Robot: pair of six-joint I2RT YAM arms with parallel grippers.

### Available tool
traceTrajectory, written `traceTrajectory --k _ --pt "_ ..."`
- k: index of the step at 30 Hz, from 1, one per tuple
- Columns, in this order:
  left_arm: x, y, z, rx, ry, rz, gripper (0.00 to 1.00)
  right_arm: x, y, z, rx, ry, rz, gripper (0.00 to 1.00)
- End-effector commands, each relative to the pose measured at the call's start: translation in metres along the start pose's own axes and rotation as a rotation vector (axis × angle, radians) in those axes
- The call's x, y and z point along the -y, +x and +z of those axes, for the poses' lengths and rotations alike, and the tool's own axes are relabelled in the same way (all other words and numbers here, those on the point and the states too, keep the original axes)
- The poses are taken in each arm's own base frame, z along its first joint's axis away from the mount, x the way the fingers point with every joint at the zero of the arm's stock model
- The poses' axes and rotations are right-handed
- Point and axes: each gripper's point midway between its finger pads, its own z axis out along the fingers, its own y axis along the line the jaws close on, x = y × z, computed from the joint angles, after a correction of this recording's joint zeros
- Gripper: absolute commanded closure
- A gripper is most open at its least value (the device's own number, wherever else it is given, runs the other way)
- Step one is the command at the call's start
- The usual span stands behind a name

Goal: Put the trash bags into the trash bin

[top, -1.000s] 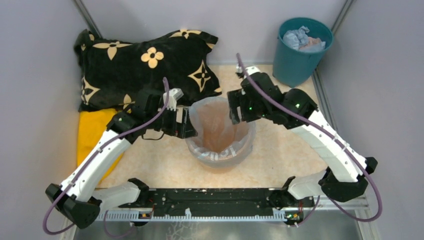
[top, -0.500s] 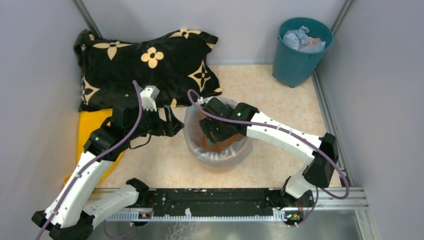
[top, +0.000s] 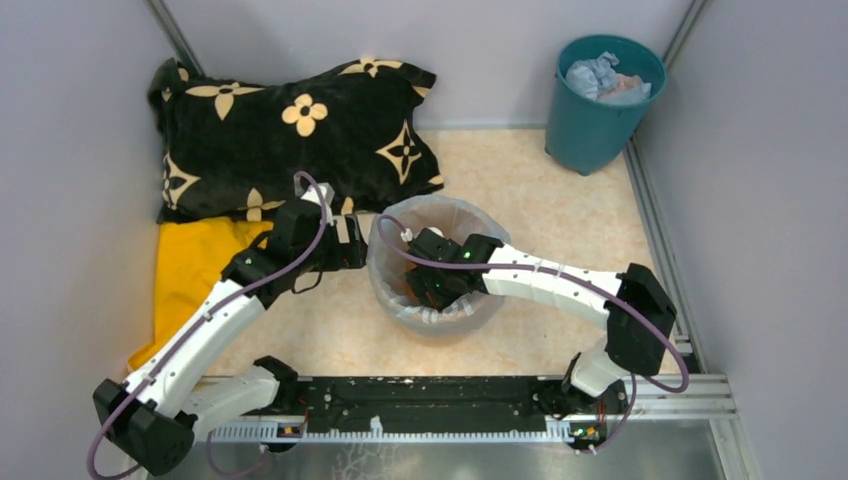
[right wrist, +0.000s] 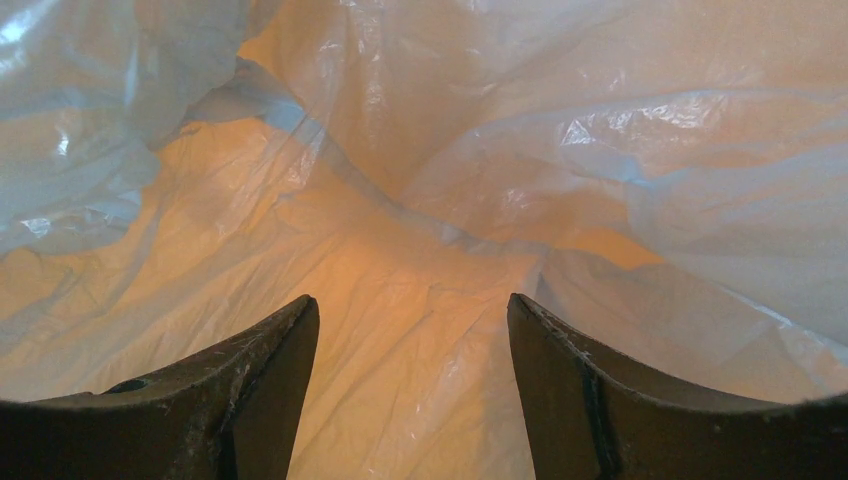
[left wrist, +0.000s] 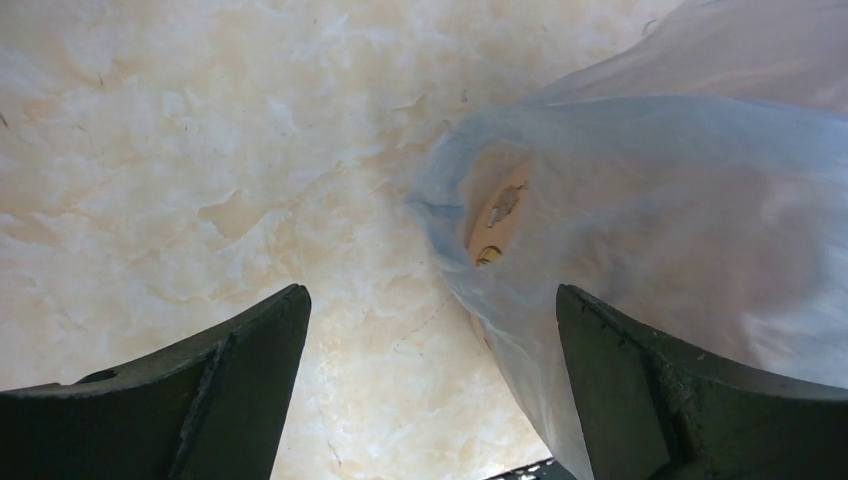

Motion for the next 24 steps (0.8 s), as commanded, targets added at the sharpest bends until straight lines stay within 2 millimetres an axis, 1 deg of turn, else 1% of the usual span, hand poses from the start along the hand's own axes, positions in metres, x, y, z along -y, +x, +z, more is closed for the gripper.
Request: traceTrajectory --k 1,3,6,8,10,14,18,24 --pt "-0.003 -0.005 0.028 0.042 0.000 -0.040 0.01 -0.007 -0.006 -0.006 0.041 -0.035 0.005 0.31" --pt "-0.003 -0.003 0.039 0.038 0.012 -0.052 0.01 -0.007 0.000 -0.004 0.025 -0.039 -0.001 0.31" --pt "0.003 0.003 0.049 0.019 0.055 -0.069 0.01 -0.006 0.009 0.003 -0.008 -0.043 -0.012 0.31" --pt "0.012 0.009 0.052 0.002 0.111 -0.077 0.04 -0.006 0.015 0.010 -0.031 -0.043 -0.014 0.31" --pt "0.015 0.016 0.053 -0.019 0.141 -0.082 0.06 -0.007 0.018 0.016 -0.040 -0.051 -0.012 0.31" --pt "0.021 0.037 0.050 -0.100 0.195 -0.079 0.11 -0.006 0.022 0.027 -0.058 -0.059 0.003 0.31" --pt "0.031 0.060 0.044 -0.164 0.282 -0.110 0.16 0.000 0.027 0.035 -0.076 -0.053 0.013 0.31" --pt "0.027 0.078 0.034 -0.173 0.308 -0.119 0.19 0.015 0.025 0.044 -0.072 -0.059 0.059 0.31"
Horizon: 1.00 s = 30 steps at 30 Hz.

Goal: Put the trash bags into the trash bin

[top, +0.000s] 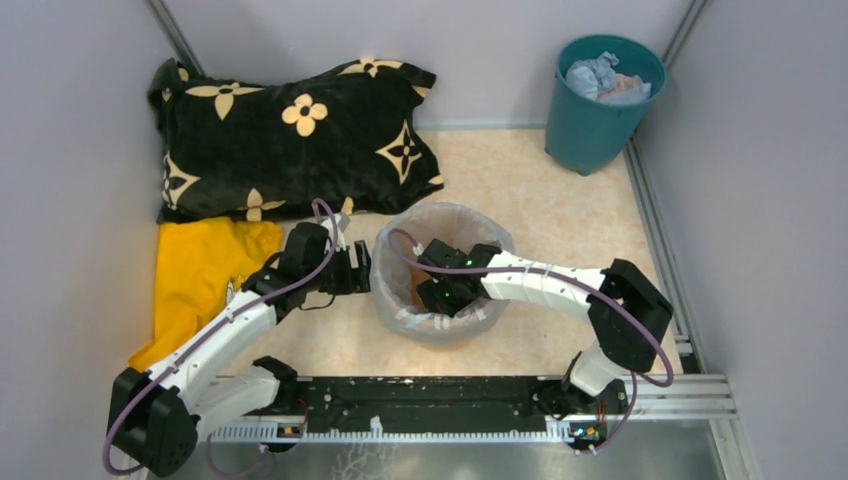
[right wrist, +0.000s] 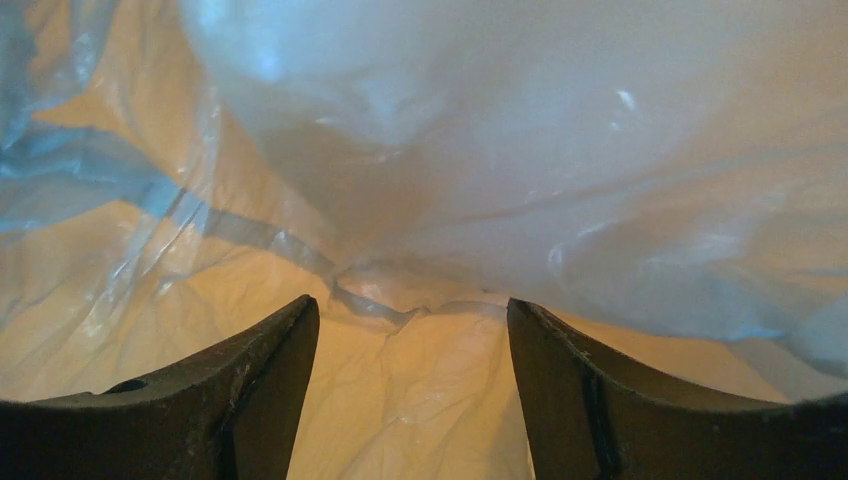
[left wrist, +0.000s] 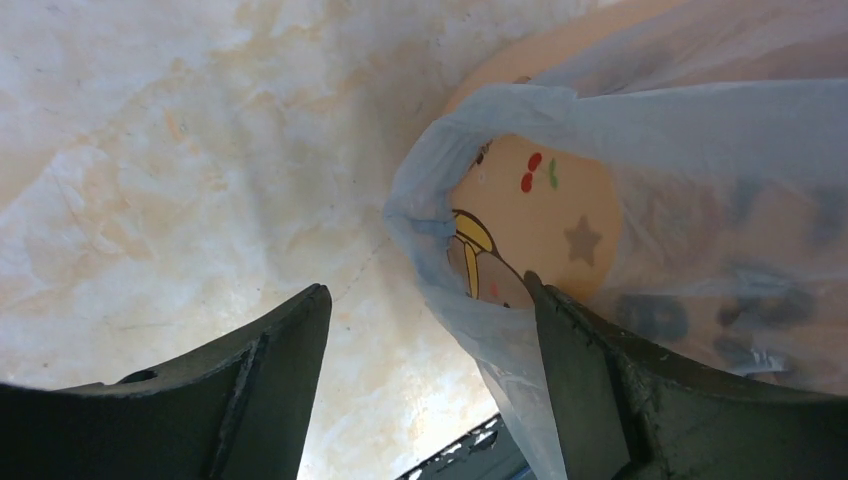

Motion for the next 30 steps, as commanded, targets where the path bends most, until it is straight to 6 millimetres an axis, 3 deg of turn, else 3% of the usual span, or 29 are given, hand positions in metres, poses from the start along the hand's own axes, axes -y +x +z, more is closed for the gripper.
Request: traceTrajectory --k 1,15,22,30 --pt "0.015 0.005 -0.008 -0.003 0.090 -0.003 0.19 0.007 -0.013 0.006 0.041 -0.032 0.031 0.31" --pt "0.011 0.037 -0.002 -0.047 0.121 -0.032 0.22 0.025 -0.040 0.028 0.062 -0.005 0.076 0.31" --pt "0.004 0.030 0.003 -0.029 0.073 -0.017 0.18 0.027 -0.048 0.038 0.071 0.004 0.098 0.31" --pt "-0.010 0.017 0.018 -0.006 -0.019 -0.006 0.14 0.043 -0.071 0.031 0.142 0.022 0.155 0.31"
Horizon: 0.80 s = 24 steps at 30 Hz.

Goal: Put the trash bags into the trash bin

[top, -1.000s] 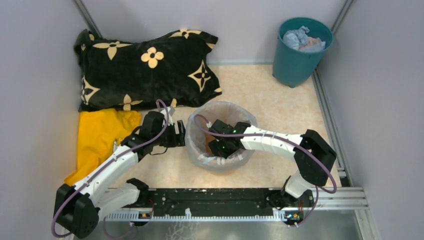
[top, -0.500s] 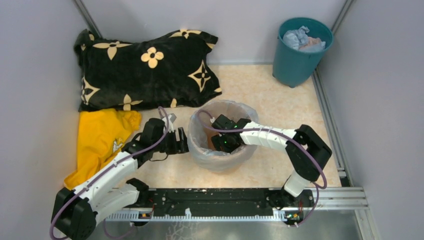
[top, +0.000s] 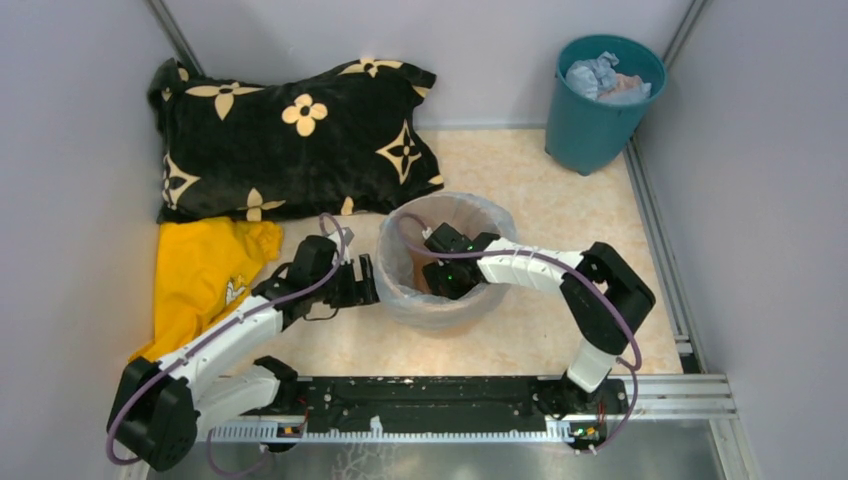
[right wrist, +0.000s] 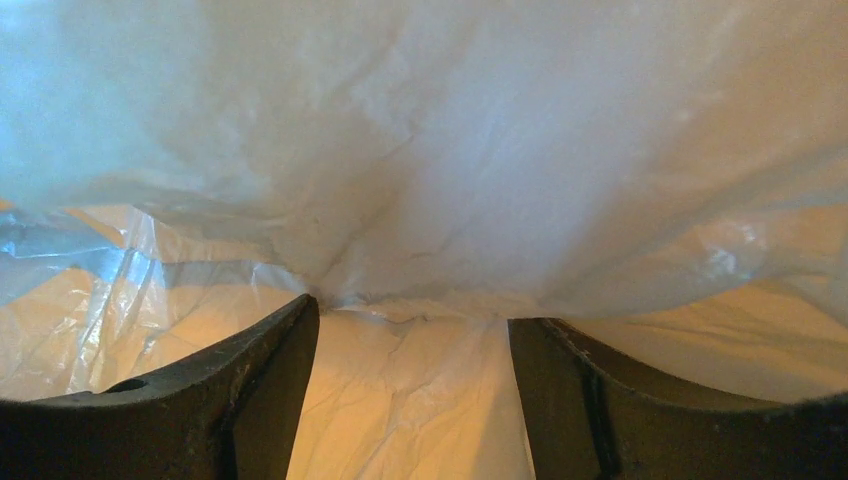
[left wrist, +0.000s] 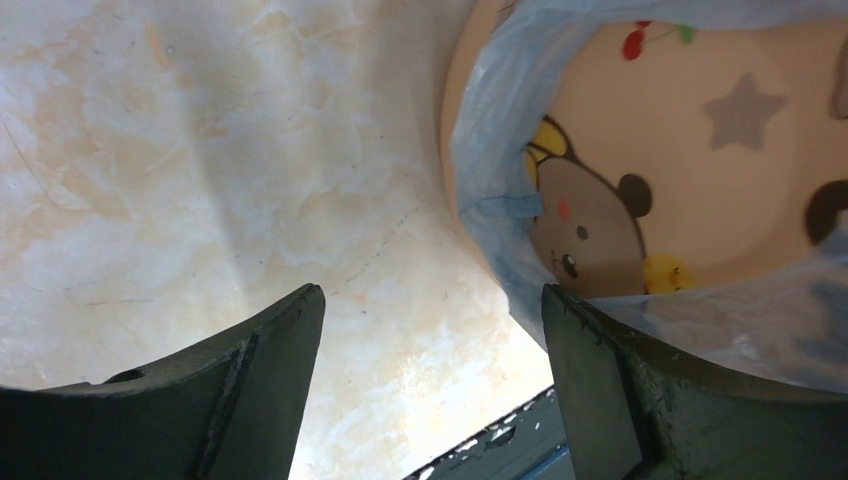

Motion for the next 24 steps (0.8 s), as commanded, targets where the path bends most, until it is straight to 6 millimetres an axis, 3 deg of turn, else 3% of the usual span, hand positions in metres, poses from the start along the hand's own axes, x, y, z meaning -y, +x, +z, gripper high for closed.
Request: traceTrajectory --k 1,14,24 --pt "0.005 -0.026 0.006 0.067 -0.016 0.031 0.14 0.006 -0.045 -0.009 0.122 -0.006 0.060 0.31" --pt "0.002 -0.064 0.036 0.123 -0.078 0.069 0.14 0.014 -0.111 -0.006 0.195 -0.030 0.057 0.31" --pt "-0.020 -0.052 0.057 0.088 -0.124 0.049 0.14 0.018 -0.109 0.012 0.141 -0.071 0.069 0.31"
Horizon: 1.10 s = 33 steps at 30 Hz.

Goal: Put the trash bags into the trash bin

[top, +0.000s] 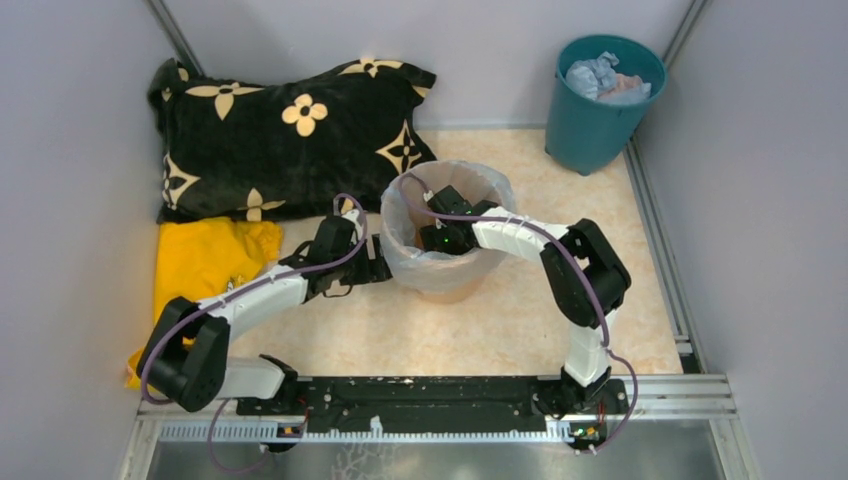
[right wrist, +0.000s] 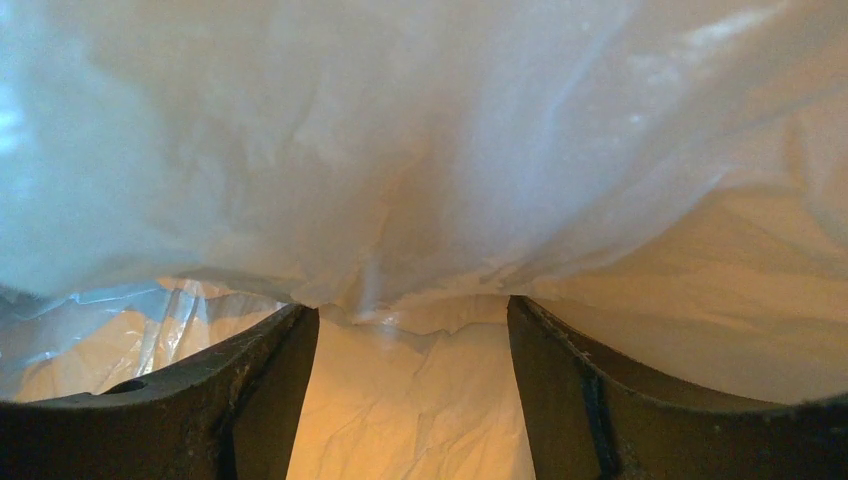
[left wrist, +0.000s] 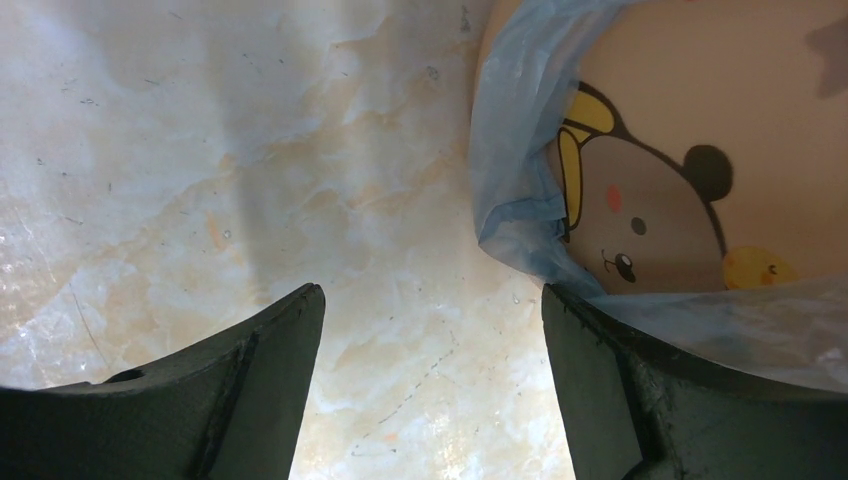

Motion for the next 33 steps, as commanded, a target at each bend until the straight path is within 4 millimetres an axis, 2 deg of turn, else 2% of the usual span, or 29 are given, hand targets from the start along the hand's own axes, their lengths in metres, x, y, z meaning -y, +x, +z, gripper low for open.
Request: traceTrajectory --k 1,6,10,17,22,27,29,33 --pt "-0.007 -0.004 0.010 0.023 -0.010 0.004 0.14 -0.006 -0.019 0.001 0.034 -0.046 -0.006 0.31" --pt "-0.011 -0.004 0.011 0.012 -0.017 0.001 0.13 -0.007 -0.017 -0.002 0.007 -0.049 -0.009 0.30" --pt "-0.005 -0.008 0.002 0.009 0.000 0.004 0.12 -0.008 -0.017 -0.016 -0.014 -0.048 -0.021 0.28" --pt "0.013 -0.022 -0.023 0.014 0.046 0.003 0.11 -0.017 -0.033 -0.075 0.010 -0.071 -0.058 0.25" --pt "0.017 -0.025 -0.030 0.012 0.055 0.004 0.11 -0.024 -0.033 -0.112 0.021 -0.114 -0.084 0.14" --pt "0.020 -0.020 -0.031 -0.008 0.073 -0.003 0.11 -0.023 -0.024 -0.127 0.024 -0.127 -0.095 0.14" --pt "0.020 -0.018 -0.033 -0.014 0.073 -0.005 0.11 -0.031 -0.024 -0.135 0.050 -0.178 -0.095 0.14" --pt "0.018 -0.015 -0.038 -0.016 0.067 -0.011 0.11 -0.040 -0.036 -0.157 0.138 -0.229 -0.095 0.14"
